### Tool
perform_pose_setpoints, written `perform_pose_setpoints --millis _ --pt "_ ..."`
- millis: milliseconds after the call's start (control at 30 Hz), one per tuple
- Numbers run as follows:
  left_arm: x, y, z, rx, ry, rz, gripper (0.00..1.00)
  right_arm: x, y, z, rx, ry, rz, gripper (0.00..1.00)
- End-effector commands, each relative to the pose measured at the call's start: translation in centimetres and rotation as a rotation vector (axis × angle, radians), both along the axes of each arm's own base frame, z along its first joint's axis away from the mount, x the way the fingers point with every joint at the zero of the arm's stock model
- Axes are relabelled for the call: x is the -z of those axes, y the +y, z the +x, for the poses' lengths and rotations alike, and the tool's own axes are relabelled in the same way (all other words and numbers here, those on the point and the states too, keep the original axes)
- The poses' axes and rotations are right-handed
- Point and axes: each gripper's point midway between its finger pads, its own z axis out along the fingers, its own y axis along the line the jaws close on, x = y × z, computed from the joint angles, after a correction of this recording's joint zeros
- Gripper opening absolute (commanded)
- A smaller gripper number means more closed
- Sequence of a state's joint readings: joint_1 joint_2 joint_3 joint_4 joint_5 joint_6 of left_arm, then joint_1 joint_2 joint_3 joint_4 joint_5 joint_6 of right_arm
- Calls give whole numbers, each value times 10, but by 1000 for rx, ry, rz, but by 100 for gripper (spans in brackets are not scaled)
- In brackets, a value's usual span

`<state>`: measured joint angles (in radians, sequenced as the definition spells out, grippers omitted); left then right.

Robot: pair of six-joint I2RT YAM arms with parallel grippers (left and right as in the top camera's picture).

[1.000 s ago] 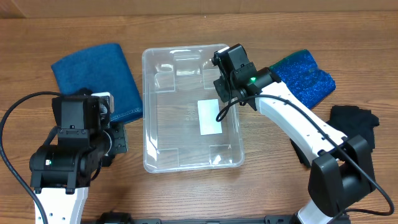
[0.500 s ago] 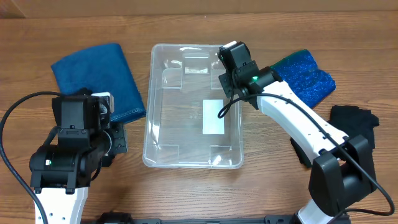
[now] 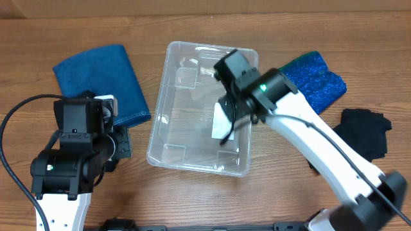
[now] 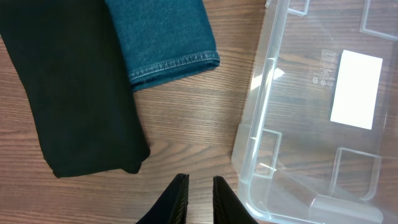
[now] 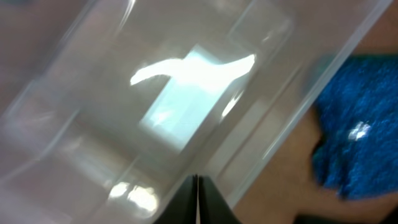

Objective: Pack container

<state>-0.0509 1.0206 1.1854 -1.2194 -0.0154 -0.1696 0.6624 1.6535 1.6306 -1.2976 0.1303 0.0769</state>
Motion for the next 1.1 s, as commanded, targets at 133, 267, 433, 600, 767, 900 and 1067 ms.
perform_pose_setpoints --millis 133,267,433,600,767,900,1067 --pt "-9 -2 3 11 -26 -6 16 40 3 -59 111 254 41 4" --pt "-9 -2 3 10 -26 -6 16 76 -8 -73 120 312 -10 4" --pt "-9 -2 3 10 -26 -6 17 96 -30 -65 237 247 -99 4" --pt "-9 -2 3 10 -26 -6 17 91 -38 -36 267 94 -141 4" --pt "-9 -2 3 10 -25 -6 17 87 -49 -23 320 17 -181 4" --pt "-9 -2 3 10 -25 -6 17 86 -56 -18 361 1 -187 4" --pt "-9 -2 3 10 -25 -6 17 85 -74 -9 422 1 -191 4"
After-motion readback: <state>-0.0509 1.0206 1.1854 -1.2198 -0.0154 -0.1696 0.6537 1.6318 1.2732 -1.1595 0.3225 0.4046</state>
